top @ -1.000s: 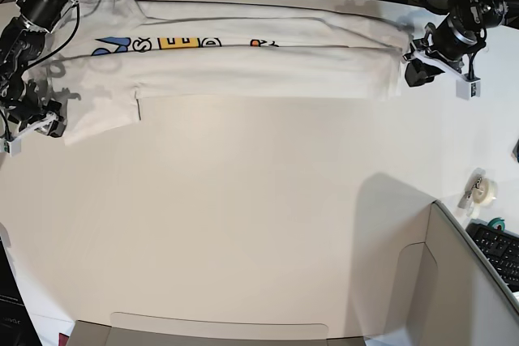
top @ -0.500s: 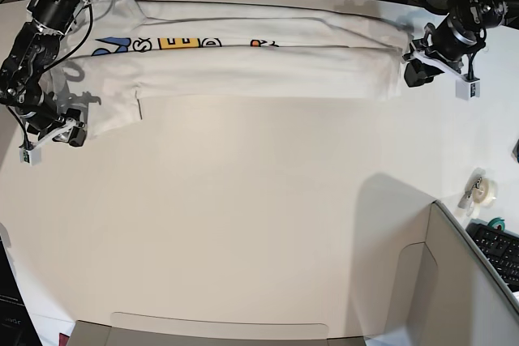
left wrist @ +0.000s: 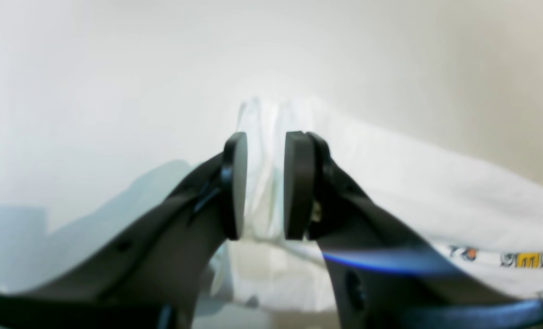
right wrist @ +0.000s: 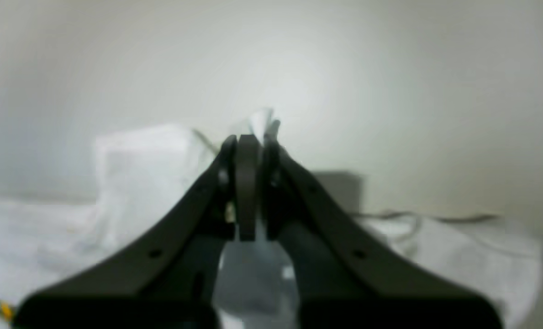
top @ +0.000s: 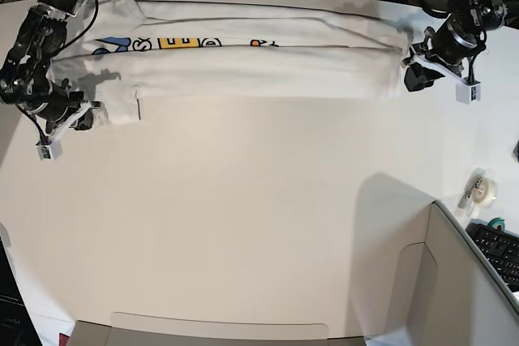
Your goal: Layout the t-shirt on the table in an organized manner, then fold the t-shirt properly
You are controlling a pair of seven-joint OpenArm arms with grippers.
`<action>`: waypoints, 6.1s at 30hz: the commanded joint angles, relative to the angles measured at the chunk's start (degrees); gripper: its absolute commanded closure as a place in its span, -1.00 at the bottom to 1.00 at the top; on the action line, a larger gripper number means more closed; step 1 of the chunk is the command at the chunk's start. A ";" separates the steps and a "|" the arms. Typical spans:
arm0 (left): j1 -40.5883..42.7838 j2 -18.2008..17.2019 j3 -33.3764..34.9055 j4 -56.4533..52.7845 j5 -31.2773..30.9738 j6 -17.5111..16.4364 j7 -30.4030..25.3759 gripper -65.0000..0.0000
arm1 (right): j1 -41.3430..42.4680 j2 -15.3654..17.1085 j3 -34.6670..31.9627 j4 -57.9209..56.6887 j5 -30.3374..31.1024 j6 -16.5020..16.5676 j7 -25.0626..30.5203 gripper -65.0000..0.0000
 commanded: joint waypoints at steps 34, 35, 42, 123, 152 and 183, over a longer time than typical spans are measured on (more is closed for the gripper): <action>0.38 -0.21 -0.34 0.77 -0.75 -0.20 -1.07 0.57 | -29.89 1.00 -10.78 27.30 16.44 -0.05 -2.59 1.00; 0.38 -0.21 -0.34 0.77 -0.75 -0.20 -1.07 0.57 | -29.89 1.00 -10.78 27.30 16.44 -0.05 -2.59 1.00; 0.20 -0.21 -0.61 0.77 -0.75 -0.20 -1.07 0.56 | -29.54 1.70 -10.60 27.30 16.35 -0.22 -2.41 0.68; -8.33 -1.09 -2.45 -27.63 -26.95 -12.85 21.83 -0.69 | -25.06 -2.52 9.88 27.12 16.09 -0.05 -2.50 -0.22; -7.27 -1.00 -2.72 -31.14 -27.03 -12.50 18.00 0.60 | -25.06 -2.52 9.88 27.12 16.09 -0.05 -2.50 -0.22; -10.96 -1.00 4.75 -16.99 -27.03 -12.59 21.83 1.00 | -21.54 -0.32 11.64 25.28 16.00 -0.05 -2.33 -0.22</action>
